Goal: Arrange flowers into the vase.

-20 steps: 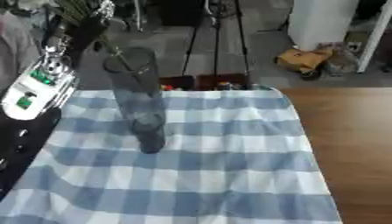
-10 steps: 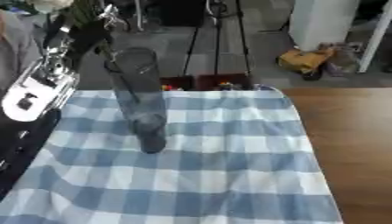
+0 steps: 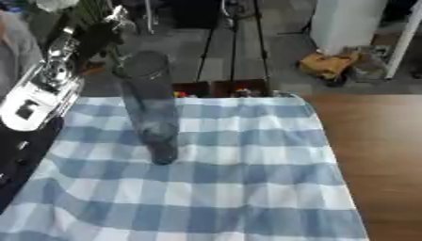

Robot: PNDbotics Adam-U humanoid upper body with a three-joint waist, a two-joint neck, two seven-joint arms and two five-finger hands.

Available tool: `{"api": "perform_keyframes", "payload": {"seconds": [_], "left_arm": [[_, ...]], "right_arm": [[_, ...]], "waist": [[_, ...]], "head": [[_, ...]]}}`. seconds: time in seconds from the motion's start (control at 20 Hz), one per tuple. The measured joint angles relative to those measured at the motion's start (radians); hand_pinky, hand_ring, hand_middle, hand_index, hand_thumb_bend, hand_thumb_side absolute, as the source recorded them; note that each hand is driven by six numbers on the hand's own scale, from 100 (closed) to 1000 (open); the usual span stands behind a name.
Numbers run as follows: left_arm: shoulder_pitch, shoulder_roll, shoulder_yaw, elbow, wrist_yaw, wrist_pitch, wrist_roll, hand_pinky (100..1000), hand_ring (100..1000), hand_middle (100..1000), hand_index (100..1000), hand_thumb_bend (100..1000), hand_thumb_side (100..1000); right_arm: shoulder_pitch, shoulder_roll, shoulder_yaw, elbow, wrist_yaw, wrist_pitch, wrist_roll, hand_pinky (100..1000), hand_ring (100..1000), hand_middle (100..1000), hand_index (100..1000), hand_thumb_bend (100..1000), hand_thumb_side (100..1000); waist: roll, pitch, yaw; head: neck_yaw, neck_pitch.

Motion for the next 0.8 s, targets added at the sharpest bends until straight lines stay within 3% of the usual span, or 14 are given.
{"api": "perform_keyframes", "payload": {"seconds": [0.45, 0.8], "left_arm": [[0.001, 0.007, 0.0, -0.005, -0.029, -0.008, -0.006, 139, 423, 392, 392, 100, 583], [0.002, 0.008, 0.0, -0.005, -0.034, -0.01, -0.004, 154, 450, 420, 420, 100, 546]], "right_arm": [[0.0, 0.0, 0.0, 0.0, 0.0, 0.001, 0.0, 673, 781, 763, 793, 100, 1000], [0.0, 0.0, 0.0, -0.003, 0.0, 0.005, -0.001, 673, 781, 763, 792, 100, 1000]], "waist": [[0.001, 0.0, 0.001], [0.001, 0.0, 0.002]], "head": [[-0.003, -0.001], [-0.004, -0.001]]}}
